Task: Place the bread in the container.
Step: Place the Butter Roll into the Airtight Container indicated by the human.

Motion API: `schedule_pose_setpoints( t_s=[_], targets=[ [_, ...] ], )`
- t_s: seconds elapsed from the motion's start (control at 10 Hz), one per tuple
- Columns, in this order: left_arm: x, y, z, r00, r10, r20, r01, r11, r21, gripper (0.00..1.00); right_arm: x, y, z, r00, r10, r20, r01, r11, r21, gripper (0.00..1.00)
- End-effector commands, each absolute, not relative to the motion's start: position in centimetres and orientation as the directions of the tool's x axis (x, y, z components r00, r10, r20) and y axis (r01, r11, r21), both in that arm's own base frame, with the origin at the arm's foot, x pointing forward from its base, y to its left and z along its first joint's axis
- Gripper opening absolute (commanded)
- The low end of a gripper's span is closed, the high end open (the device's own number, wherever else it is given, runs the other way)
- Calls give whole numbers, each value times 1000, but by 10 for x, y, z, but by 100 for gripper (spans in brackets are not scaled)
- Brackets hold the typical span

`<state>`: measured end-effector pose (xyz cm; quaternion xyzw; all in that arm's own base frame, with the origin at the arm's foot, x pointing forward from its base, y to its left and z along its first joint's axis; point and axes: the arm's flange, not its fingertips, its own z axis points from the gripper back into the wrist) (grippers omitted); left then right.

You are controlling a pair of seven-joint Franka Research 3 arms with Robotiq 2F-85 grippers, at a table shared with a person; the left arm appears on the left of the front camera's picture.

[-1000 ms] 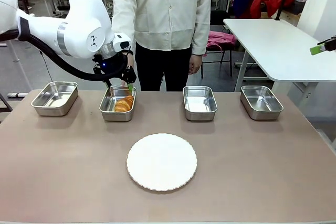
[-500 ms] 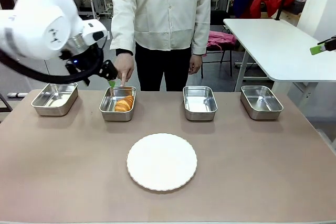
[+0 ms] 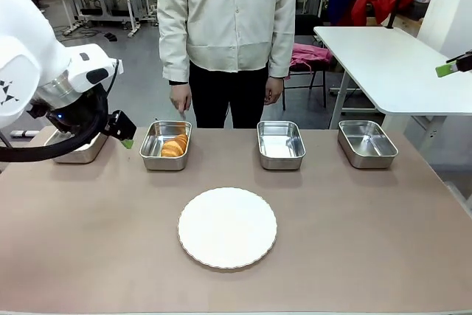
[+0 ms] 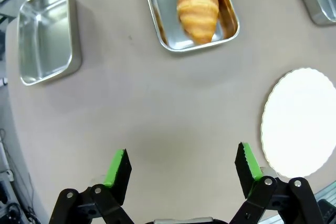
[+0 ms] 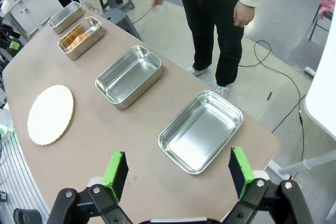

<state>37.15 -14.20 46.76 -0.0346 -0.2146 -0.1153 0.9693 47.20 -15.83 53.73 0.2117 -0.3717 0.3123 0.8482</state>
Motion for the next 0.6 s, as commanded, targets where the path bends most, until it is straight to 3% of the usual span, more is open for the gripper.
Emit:
schedule_pose_setpoints(
  t_s=[0.0, 0.2, 0.3, 0.5],
  targets=[
    [331, -133, 436, 878, -202, 434, 227, 974, -5, 100, 470, -156, 538, 518, 367, 773, -692, 710, 127, 100],
    [329, -127, 426, 894, -200, 401, 240, 969, -52, 100, 470, -156, 538, 518, 367, 773, -692, 710, 127, 100],
    [370, -146, 468, 879, -214, 426, 243, 970, -15, 100, 470, -156, 538, 518, 367, 773, -692, 710, 127, 100],
    [370, -146, 468, 879, -214, 426, 243, 970, -15, 100, 470, -156, 538, 518, 367, 773, -692, 710, 127, 100]
  ],
)
